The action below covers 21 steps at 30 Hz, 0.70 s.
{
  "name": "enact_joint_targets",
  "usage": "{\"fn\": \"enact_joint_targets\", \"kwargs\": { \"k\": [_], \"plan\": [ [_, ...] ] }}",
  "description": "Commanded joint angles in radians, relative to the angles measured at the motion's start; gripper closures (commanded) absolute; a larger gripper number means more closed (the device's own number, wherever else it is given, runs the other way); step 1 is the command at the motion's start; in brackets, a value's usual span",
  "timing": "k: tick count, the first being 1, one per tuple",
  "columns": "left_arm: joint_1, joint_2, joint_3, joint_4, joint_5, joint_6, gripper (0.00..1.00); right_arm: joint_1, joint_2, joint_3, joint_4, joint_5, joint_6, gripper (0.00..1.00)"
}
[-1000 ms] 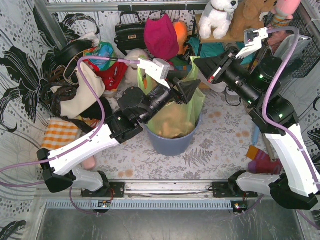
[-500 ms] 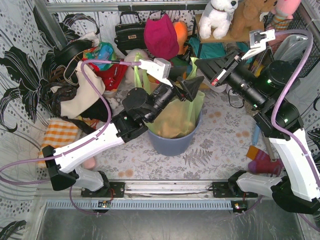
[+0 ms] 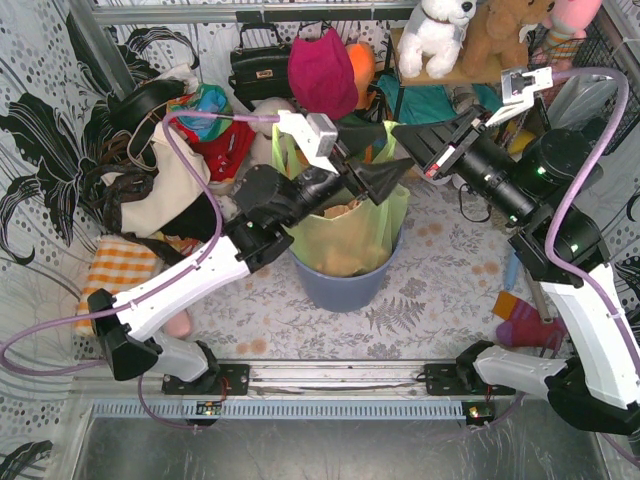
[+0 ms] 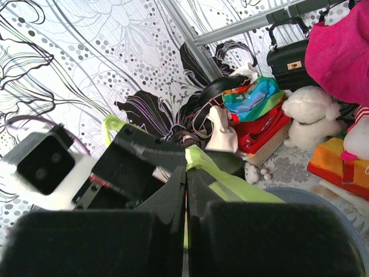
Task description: Tie the trash bag
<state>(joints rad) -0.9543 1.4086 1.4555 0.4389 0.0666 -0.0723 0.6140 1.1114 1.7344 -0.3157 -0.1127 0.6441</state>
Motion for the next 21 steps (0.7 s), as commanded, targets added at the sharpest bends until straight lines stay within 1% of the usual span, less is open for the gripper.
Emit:
{"fn": "enact_joint_targets", "kwargs": {
  "k": [1, 4, 7, 9, 11, 19, 21],
  "plan": [
    [0.105, -0.025, -0.028, 0.144, 0.268, -0.124, 0.18, -0.002, -0.030, -0.012, 0.044, -0.003, 0.017, 1.00],
    [0.156, -0.008, -0.017, 0.192, 0.397, -0.191, 0.19, -0.003, -0.034, -0.014, 0.043, -0.003, 0.017, 1.00],
    [0.191, 0.024, 0.024, 0.218, 0.546, -0.250, 0.19, -0.001, -0.033, -0.013, 0.044, -0.005, 0.017, 1.00],
    [0.204, 0.053, 0.057, 0.225, 0.626, -0.282, 0.19, -0.002, -0.032, -0.014, 0.043, -0.006, 0.017, 1.00],
    [0.210, 0.077, 0.090, 0.230, 0.678, -0.307, 0.20, -0.001, -0.034, -0.013, 0.043, -0.006, 0.017, 1.00],
    [0.225, 0.103, 0.102, 0.285, 0.688, -0.364, 0.23, -0.001, -0.039, -0.018, 0.040, -0.005, 0.017, 1.00],
    [0.228, 0.102, 0.107, 0.284, 0.676, -0.377, 0.26, -0.001, -0.043, -0.021, 0.041, -0.004, 0.017, 1.00]
  ]
}}
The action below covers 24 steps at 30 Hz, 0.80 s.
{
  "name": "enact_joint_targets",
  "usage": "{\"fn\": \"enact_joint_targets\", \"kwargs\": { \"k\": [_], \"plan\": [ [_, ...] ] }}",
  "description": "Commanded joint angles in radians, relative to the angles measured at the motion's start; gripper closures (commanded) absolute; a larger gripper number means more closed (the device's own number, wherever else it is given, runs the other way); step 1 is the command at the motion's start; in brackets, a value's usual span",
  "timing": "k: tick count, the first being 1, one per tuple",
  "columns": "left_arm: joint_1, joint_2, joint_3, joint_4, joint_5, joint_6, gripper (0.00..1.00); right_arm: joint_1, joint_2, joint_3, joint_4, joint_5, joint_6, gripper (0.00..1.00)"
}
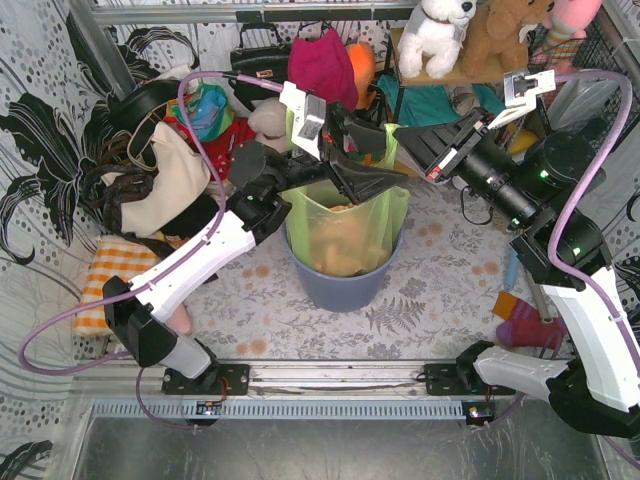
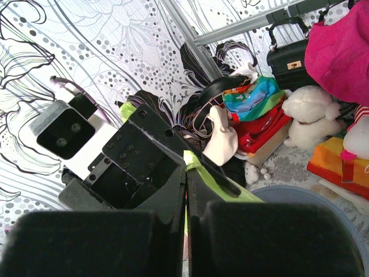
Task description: Tie the trash bag
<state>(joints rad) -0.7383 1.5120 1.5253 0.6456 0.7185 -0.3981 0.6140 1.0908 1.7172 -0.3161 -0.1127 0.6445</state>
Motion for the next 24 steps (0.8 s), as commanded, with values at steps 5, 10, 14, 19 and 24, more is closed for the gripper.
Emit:
{"fn": "enact_joint_targets", "kwargs": {
  "k": [5, 10, 14, 19, 24],
  "plan": [
    [0.013, -0.007, 0.040, 0.074, 0.003, -0.064, 0.36, -0.002, -0.025, -0.010, 0.044, -0.002, 0.016, 1.00],
    [0.014, 0.001, 0.063, 0.038, -0.022, -0.069, 0.44, -0.002, -0.029, -0.014, 0.046, -0.001, 0.015, 1.00],
    [0.014, 0.006, 0.075, 0.013, -0.056, -0.059, 0.50, -0.002, -0.029, -0.016, 0.046, -0.001, 0.015, 1.00],
    [0.013, 0.002, 0.078, -0.017, -0.099, -0.040, 0.52, -0.002, -0.032, -0.024, 0.050, 0.001, 0.017, 1.00],
    [0.014, 0.005, 0.090, -0.057, -0.126, -0.017, 0.59, -0.001, -0.034, -0.027, 0.054, 0.000, 0.017, 1.00]
  ]
}}
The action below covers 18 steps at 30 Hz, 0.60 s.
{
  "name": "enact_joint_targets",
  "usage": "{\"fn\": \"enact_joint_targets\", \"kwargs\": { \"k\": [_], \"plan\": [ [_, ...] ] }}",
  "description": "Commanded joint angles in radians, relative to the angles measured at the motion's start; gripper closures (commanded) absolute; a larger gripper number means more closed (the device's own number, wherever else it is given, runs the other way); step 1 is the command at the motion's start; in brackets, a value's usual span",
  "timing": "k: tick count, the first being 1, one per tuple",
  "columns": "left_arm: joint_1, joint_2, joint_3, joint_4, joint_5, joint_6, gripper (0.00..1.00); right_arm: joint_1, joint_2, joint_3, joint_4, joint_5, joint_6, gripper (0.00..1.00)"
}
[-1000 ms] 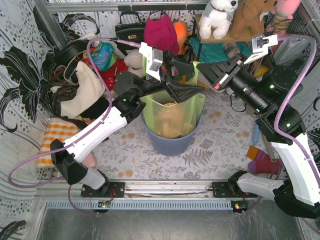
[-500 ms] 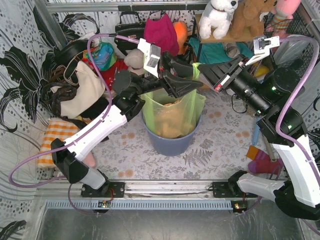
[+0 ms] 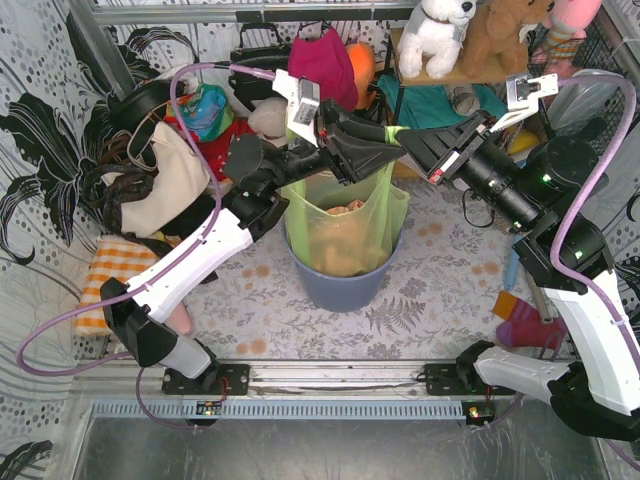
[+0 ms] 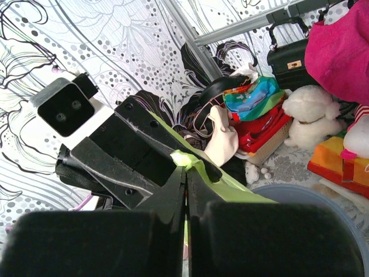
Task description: Tie the trash bag
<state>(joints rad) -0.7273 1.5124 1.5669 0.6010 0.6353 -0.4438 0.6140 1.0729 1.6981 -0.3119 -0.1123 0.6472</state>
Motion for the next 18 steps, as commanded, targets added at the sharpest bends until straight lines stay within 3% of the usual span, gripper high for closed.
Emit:
{"fn": "enact_joint_targets", "kwargs": {
  "k": [1, 4, 6, 11, 18],
  "plan": [
    [0.003, 0.006, 0.050, -0.017, -0.044, 0.030, 0.61, -0.002, -0.016, -0.008, 0.050, -0.001, 0.014, 1.00],
    [0.002, 0.008, 0.057, -0.027, -0.046, 0.034, 0.67, -0.002, -0.015, -0.008, 0.051, -0.002, 0.014, 1.00],
    [0.003, 0.010, 0.060, -0.038, -0.045, 0.038, 0.66, -0.002, -0.015, -0.008, 0.052, -0.001, 0.014, 1.00],
    [0.000, -0.002, 0.056, -0.070, -0.085, 0.065, 0.33, -0.002, -0.017, -0.008, 0.057, -0.004, 0.017, 1.00],
    [0.001, -0.024, 0.048, -0.106, -0.146, 0.110, 0.23, -0.003, -0.017, -0.003, 0.059, -0.006, 0.017, 1.00]
  ]
}}
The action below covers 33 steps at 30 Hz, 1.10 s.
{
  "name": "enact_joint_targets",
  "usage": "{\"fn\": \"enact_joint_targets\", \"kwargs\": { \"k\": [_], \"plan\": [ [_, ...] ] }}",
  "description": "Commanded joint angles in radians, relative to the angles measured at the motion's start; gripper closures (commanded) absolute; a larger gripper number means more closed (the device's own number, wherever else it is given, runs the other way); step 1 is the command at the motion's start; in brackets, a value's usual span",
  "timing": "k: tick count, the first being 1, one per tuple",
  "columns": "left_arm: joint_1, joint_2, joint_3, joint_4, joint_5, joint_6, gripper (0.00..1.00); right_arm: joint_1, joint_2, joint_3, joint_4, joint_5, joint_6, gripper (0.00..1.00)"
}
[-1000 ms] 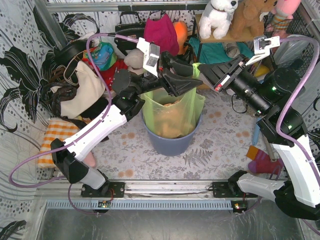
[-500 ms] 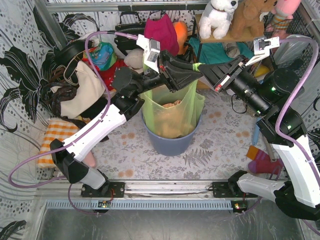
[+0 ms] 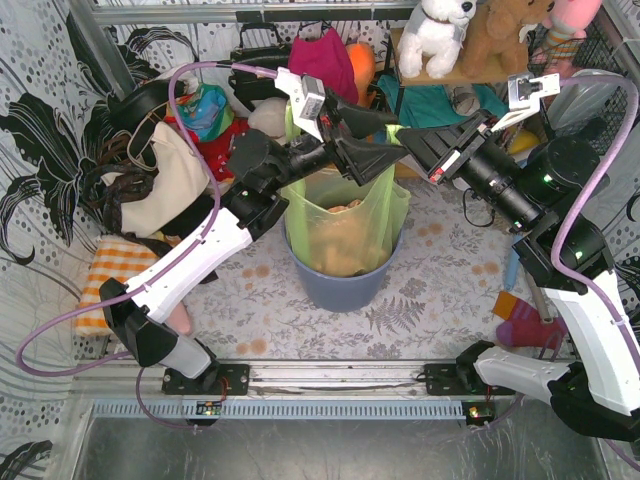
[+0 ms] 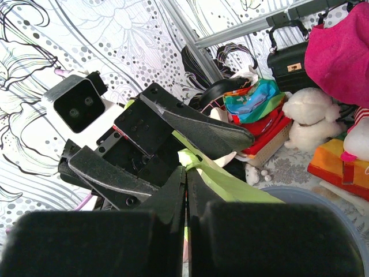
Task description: Tie the trash bag
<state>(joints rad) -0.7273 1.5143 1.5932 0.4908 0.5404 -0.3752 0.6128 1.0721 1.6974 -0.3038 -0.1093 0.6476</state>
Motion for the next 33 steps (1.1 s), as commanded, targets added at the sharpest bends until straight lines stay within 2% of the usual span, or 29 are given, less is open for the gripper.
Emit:
{"fn": "enact_joint_targets", "kwargs": {
  "k": [1, 6, 12, 23, 26, 29, 33],
  "plan": [
    [0.000, -0.027, 0.021, 0.006, -0.051, 0.042, 0.23, -0.001, -0.016, -0.002, 0.051, -0.009, 0.017, 1.00],
    [-0.004, -0.027, 0.016, 0.032, -0.026, 0.042, 0.28, 0.000, -0.016, -0.002, 0.051, -0.009, 0.018, 1.00],
    [-0.010, -0.039, 0.001, 0.056, -0.010, 0.041, 0.43, -0.001, -0.016, -0.004, 0.052, -0.010, 0.019, 1.00],
    [-0.025, -0.044, 0.002, 0.045, 0.007, 0.051, 0.82, -0.001, -0.016, -0.003, 0.055, -0.009, 0.018, 1.00],
    [-0.040, -0.051, 0.012, -0.006, 0.006, 0.081, 0.94, 0.000, -0.016, 0.010, 0.055, 0.001, 0.002, 1.00],
    [-0.064, -0.068, 0.011, -0.073, -0.011, 0.138, 1.00, -0.001, -0.012, 0.044, 0.042, 0.020, -0.037, 0.89],
    [-0.087, -0.098, 0.002, -0.142, -0.025, 0.179, 1.00, -0.002, 0.004, 0.089, 0.028, 0.043, -0.100, 0.80]
  ]
}}
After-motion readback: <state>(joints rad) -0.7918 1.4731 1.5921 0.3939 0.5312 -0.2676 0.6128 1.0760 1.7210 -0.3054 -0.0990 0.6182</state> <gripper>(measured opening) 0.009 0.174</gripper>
